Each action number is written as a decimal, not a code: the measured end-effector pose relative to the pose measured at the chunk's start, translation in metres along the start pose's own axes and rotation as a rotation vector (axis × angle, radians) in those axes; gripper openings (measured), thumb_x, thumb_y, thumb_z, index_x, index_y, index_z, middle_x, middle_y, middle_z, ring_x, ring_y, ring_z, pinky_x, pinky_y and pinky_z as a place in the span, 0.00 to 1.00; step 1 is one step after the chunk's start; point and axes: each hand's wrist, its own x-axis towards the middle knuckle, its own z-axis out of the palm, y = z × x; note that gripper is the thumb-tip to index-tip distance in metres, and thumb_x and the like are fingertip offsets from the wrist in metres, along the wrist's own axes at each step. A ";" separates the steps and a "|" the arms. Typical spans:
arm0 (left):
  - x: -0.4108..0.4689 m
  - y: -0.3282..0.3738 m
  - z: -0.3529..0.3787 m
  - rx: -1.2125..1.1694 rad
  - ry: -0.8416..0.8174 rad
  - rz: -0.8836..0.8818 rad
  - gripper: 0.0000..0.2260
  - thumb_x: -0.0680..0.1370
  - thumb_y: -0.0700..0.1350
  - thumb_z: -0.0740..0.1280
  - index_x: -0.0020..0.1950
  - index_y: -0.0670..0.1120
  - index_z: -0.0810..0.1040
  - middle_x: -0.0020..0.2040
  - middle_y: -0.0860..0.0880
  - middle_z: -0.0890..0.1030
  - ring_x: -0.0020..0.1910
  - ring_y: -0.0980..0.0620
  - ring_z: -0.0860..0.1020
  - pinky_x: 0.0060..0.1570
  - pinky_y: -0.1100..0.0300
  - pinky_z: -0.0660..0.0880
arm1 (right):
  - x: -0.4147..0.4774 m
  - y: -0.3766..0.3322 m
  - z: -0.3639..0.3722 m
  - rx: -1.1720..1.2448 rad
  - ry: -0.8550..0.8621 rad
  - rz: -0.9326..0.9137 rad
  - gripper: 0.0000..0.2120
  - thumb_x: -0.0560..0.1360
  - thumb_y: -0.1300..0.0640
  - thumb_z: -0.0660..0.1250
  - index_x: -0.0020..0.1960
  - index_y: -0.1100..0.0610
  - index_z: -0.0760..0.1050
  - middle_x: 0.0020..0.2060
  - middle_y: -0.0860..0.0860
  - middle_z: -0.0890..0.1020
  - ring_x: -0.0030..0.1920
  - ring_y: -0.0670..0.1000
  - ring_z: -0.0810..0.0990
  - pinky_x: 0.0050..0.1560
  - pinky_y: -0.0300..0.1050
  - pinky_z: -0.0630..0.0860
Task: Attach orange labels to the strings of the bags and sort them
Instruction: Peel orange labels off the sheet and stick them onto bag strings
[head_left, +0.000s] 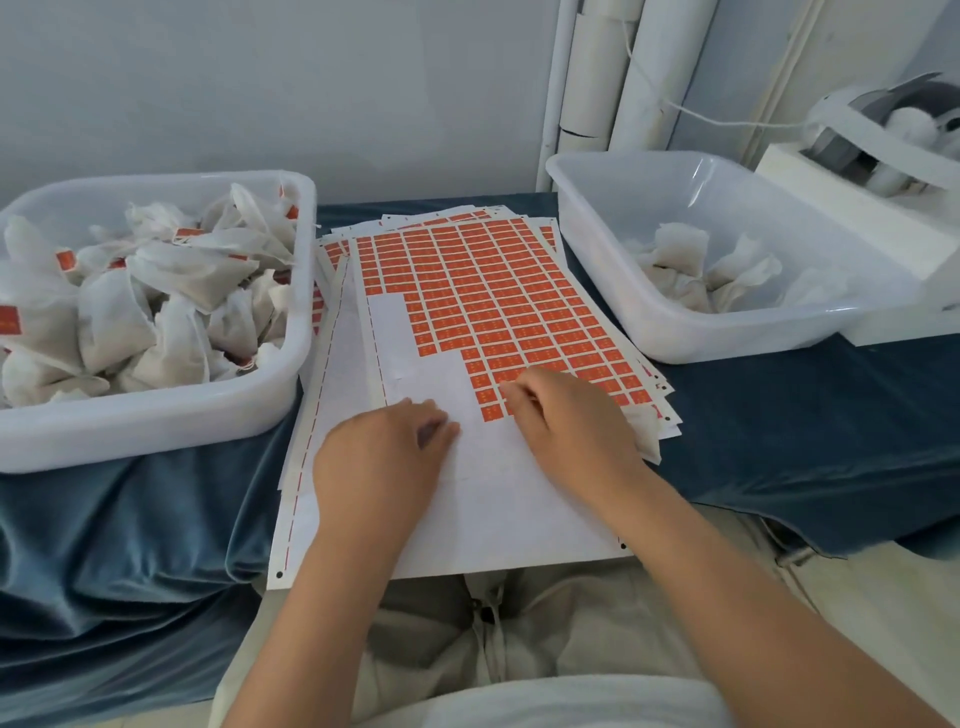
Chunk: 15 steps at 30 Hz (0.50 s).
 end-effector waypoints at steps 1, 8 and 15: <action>0.000 0.000 0.000 0.005 0.017 0.005 0.16 0.82 0.63 0.65 0.65 0.58 0.84 0.57 0.57 0.87 0.52 0.52 0.83 0.47 0.61 0.71 | 0.000 0.001 0.003 -0.047 0.007 -0.023 0.13 0.85 0.43 0.60 0.45 0.46 0.73 0.35 0.39 0.76 0.34 0.41 0.76 0.36 0.32 0.64; -0.008 0.011 0.005 0.002 0.031 0.083 0.29 0.73 0.75 0.66 0.70 0.62 0.77 0.62 0.61 0.84 0.57 0.56 0.83 0.46 0.64 0.69 | 0.000 0.004 -0.001 -0.093 -0.114 -0.107 0.16 0.83 0.39 0.64 0.62 0.47 0.79 0.50 0.42 0.83 0.49 0.45 0.81 0.48 0.35 0.71; -0.008 0.013 0.006 -0.228 -0.018 0.070 0.24 0.78 0.60 0.74 0.73 0.59 0.77 0.67 0.59 0.82 0.63 0.55 0.81 0.60 0.62 0.74 | 0.000 0.006 -0.004 -0.099 -0.137 -0.143 0.15 0.80 0.36 0.66 0.57 0.46 0.80 0.41 0.36 0.75 0.39 0.38 0.71 0.40 0.29 0.59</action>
